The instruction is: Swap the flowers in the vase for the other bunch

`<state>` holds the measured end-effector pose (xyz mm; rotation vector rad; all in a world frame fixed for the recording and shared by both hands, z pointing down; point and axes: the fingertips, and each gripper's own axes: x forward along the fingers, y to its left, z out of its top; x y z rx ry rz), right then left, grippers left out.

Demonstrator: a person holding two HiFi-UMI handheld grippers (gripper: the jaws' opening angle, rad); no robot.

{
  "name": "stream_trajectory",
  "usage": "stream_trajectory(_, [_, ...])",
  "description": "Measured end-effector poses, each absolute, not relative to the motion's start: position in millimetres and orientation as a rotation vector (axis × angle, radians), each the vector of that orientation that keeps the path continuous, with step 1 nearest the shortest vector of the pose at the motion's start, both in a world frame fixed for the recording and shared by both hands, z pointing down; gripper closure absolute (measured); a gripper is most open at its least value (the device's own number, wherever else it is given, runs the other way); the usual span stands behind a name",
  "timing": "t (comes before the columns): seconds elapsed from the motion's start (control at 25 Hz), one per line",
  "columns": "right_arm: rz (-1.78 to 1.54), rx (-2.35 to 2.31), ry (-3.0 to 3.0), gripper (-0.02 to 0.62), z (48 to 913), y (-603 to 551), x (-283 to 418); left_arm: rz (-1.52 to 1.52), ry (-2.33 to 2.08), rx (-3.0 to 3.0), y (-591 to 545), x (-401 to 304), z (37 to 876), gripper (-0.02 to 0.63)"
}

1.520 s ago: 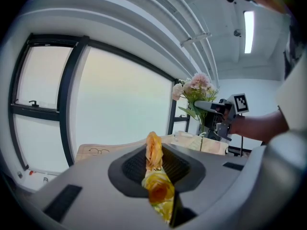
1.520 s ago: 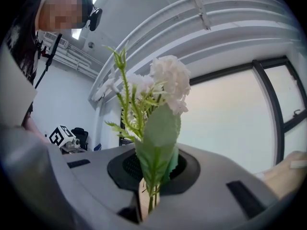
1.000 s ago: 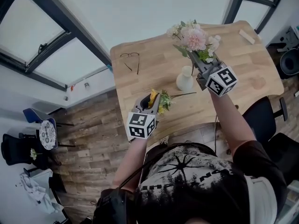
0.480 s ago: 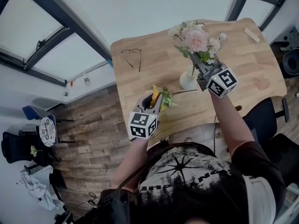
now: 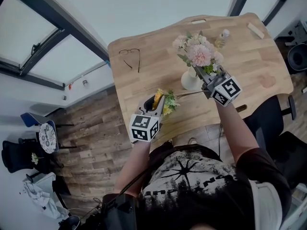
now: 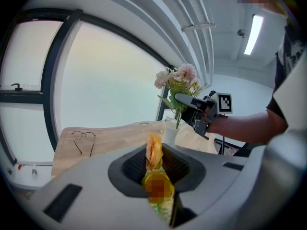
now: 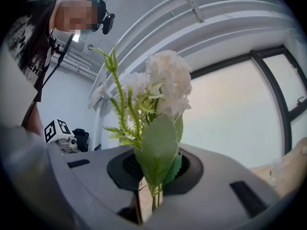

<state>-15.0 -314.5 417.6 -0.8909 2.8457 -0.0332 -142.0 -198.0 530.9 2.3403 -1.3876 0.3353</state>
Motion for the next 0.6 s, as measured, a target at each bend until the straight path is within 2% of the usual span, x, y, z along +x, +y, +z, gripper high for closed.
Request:
stream_trajectory(0.44, [-0.022, -1.003, 2.895, 0.506, 454, -309, -3, 0.346, -1.359, 2.344, -198, -135, 536, 0.528])
stream_trajectory(0.6, [-0.014, -1.024, 2.910, 0.464, 462, -310, -3, 0.354, -1.351, 2.340, -198, -135, 540, 0.528])
